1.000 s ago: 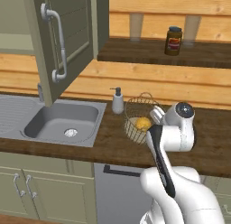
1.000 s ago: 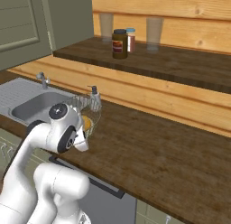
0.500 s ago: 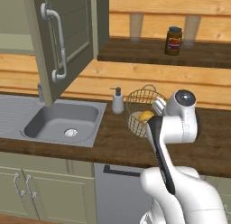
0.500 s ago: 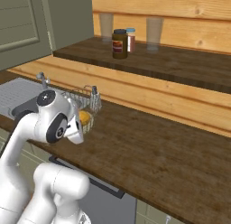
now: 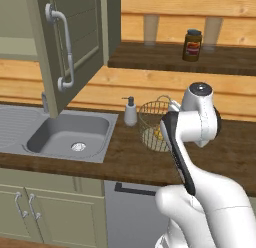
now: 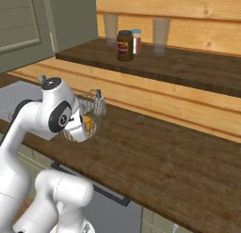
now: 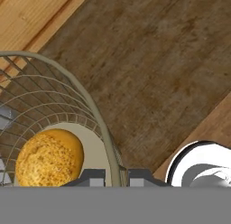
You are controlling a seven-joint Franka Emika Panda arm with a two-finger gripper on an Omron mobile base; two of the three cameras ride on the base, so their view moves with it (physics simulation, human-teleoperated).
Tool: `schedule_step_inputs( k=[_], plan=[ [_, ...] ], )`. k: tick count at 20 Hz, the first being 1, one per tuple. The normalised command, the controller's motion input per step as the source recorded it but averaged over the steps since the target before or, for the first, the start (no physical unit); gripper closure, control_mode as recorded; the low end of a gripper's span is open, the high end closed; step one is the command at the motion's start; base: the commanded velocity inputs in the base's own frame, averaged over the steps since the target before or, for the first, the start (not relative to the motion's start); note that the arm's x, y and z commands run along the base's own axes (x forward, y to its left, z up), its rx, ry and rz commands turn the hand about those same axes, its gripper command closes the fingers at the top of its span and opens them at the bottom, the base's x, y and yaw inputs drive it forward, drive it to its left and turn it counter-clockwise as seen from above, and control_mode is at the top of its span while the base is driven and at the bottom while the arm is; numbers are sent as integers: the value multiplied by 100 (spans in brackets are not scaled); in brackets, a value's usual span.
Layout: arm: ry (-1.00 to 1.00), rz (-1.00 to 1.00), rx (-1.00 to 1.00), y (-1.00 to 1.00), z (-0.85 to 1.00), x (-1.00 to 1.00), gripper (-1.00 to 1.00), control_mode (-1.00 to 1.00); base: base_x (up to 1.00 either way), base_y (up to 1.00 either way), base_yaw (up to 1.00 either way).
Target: Open the cabinet, pick up the bread from the cabinet and place it in the basket. Then move the basket to the dining counter.
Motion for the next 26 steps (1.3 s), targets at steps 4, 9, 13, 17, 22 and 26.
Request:
schedule_step_inputs(
  k=[4, 9, 13, 17, 22, 26],
  plan=[
    [0, 0, 0, 0, 0, 0, 100, -100, 0, 0, 0],
    [0, 0, 0, 1, 0, 0, 100, -100, 0, 0, 0],
    [0, 0, 0, 0, 0, -5, 100, 100, -39, 5, 0],
    [0, 0, 0, 0, 0, 0, 100, 100, -67, 21, -1],
    [0, 0, 0, 0, 0, 0, 100, 100, -84, 7, -24],
    [0, 0, 0, 0, 0, 0, 100, 100, -78, -3, -64]
  ],
)
